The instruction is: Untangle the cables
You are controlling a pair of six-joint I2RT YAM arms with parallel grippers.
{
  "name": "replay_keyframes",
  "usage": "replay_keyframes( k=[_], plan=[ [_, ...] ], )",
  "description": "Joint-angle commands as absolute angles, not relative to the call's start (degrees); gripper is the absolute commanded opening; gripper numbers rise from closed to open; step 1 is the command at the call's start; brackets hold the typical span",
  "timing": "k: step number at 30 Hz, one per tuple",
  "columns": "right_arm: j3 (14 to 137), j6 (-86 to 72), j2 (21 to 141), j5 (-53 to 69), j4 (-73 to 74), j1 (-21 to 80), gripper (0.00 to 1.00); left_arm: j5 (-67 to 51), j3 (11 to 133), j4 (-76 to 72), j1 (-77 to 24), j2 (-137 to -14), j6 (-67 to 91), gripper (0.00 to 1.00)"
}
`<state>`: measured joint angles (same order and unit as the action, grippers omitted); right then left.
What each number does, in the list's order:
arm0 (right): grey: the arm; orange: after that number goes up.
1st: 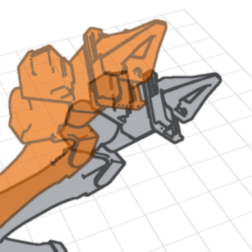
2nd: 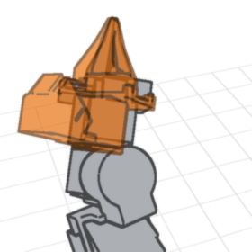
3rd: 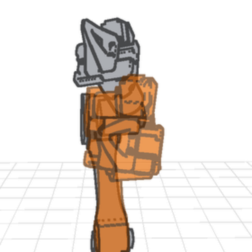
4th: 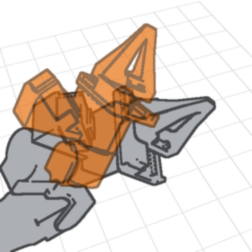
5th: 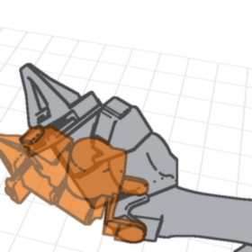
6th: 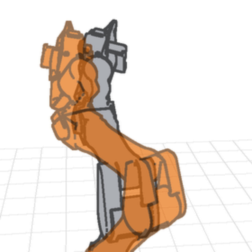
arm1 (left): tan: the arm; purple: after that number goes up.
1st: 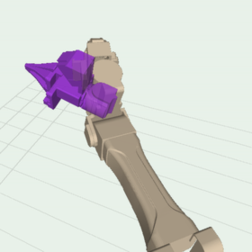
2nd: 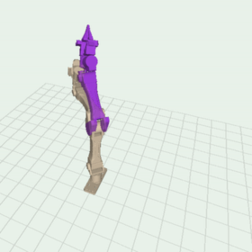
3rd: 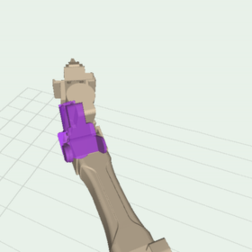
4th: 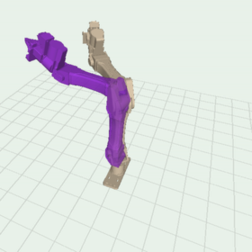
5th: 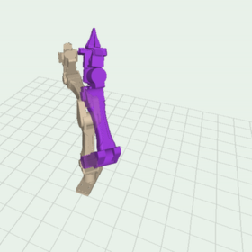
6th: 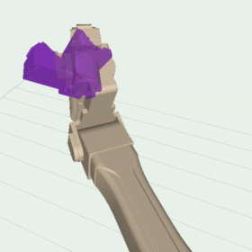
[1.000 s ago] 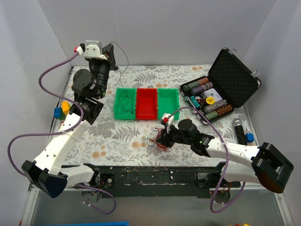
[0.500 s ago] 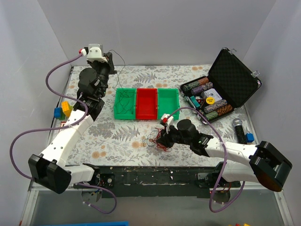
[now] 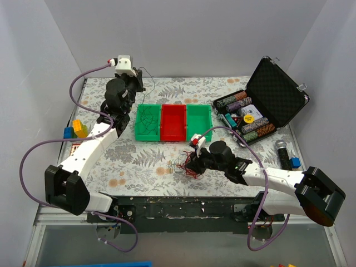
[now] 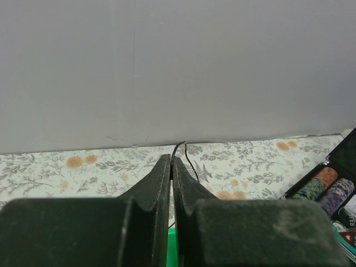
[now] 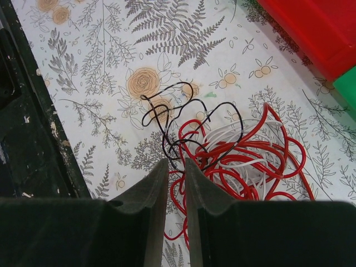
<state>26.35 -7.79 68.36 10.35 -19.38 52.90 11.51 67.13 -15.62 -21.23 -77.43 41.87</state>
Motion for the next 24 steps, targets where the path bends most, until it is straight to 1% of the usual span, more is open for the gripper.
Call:
replay_keyframes(
  k=[1,6,12,20,24],
  plan=[
    [26.1,-8.4,68.0,9.3,-20.3,53.0,0.26,9.1,70.5,-15.6,-20.9,-77.7,44.9,0.00],
    [26.1,-8.6,68.0,9.2,-20.4,53.0,0.26,4.3,73.9,-14.3,-21.1,-78.5,47.8,0.00],
    [25.8,-8.7,67.8,8.9,-20.7,53.0,0.26,3.4,75.7,-14.5,-23.6,-78.4,46.3,0.00],
    [25.5,-8.9,67.4,8.7,-20.7,53.0,0.26,4.6,73.7,-17.7,-27.2,-77.3,41.6,0.00],
    [25.2,-9.0,67.1,8.4,-20.7,53.0,0.26,8.6,72.1,-17.1,-27.2,-77.4,41.6,0.00]
  ],
)
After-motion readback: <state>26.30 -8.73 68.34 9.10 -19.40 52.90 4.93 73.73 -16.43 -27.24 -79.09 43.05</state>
